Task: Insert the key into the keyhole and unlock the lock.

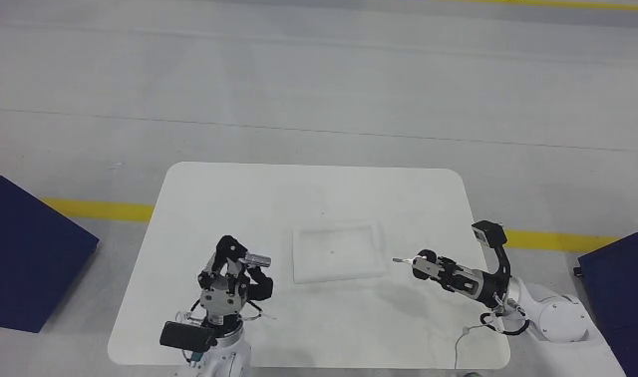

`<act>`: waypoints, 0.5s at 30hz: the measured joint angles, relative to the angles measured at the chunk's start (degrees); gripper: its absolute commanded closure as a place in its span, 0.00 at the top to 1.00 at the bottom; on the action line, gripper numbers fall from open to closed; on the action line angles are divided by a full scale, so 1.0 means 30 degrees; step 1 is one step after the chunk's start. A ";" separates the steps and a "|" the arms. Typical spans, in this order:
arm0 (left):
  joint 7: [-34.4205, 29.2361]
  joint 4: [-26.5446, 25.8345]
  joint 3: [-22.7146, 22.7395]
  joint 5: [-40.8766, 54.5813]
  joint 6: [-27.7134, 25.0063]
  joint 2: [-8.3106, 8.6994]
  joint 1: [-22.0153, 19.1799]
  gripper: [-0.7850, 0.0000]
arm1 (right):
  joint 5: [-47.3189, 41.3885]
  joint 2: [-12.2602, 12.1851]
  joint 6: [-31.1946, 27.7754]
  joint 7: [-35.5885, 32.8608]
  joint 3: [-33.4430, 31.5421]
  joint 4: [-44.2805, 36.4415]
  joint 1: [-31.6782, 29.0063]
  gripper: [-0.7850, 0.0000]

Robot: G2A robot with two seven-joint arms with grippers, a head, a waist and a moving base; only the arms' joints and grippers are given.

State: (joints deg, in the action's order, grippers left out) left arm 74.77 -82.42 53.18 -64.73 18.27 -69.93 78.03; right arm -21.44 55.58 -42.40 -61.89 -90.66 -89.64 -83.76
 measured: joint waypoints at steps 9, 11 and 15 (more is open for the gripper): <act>0.1178 0.1016 -0.1668 0.3489 -0.3842 -0.1198 -0.0617 0.00 | 0.0000 0.0000 0.0000 0.0000 0.0000 0.0000 0.0000 0.00; 0.1160 0.1047 -0.1825 0.4008 -0.4316 -0.1405 -0.0624 0.00 | 0.0000 0.0000 0.0000 0.0000 0.0000 0.0000 0.0000 0.00; 0.1100 0.0744 -0.2056 0.4833 -0.5247 -0.1720 -0.0400 0.00 | 0.0000 0.0000 0.0000 0.0000 0.0000 0.0000 0.0000 0.00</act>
State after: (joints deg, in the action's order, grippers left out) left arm 78.07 -80.19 47.02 -50.23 2.53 -75.09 76.83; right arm -21.44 55.58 -42.40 -61.89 -90.66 -89.64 -83.76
